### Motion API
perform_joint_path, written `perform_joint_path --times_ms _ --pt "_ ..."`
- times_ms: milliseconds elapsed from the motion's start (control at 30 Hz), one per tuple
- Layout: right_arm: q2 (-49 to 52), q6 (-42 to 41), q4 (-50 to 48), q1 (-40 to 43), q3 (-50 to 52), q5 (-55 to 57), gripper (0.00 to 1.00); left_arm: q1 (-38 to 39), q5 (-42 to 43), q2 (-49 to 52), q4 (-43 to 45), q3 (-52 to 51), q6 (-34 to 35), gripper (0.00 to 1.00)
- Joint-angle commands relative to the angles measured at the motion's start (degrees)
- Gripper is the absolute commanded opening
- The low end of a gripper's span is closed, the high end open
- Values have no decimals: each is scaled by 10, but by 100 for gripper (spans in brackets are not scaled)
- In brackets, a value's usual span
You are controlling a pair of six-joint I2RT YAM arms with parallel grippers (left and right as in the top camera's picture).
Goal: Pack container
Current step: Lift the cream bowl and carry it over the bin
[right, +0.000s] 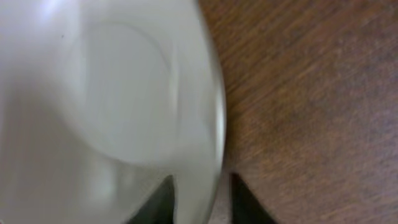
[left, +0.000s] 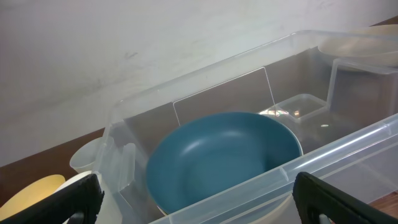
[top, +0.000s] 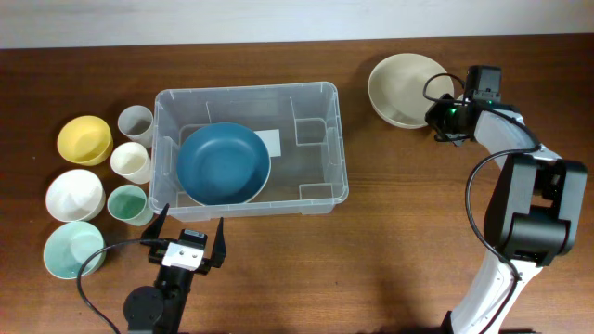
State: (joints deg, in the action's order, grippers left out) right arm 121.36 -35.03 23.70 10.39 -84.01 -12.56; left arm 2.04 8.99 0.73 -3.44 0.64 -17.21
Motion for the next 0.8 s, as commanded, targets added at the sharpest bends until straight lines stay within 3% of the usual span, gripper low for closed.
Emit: perform_joint_path --times_ms 0,67,333,533,633,767 --pt "9 0 1 -3 1 10 10 -3 0 -4 -3 -1 -8 100" --pt "9 0 0 -2 1 10 4 -3 0 -4 -3 -1 -8 100" --pt "9 -21 -31 2 1 -42 4 -3 0 -4 -3 -1 -8 100" --pt "-2 -19 -112 34 1 -223 4 -3 0 -4 -3 -1 -8 100" --pt "-44 -19 -162 59 -1 -342 4 -3 0 -4 -3 -1 -8 100" --pt "-117 -21 -166 56 -6 -410 4 -3 0 -4 -3 -1 -8 100"
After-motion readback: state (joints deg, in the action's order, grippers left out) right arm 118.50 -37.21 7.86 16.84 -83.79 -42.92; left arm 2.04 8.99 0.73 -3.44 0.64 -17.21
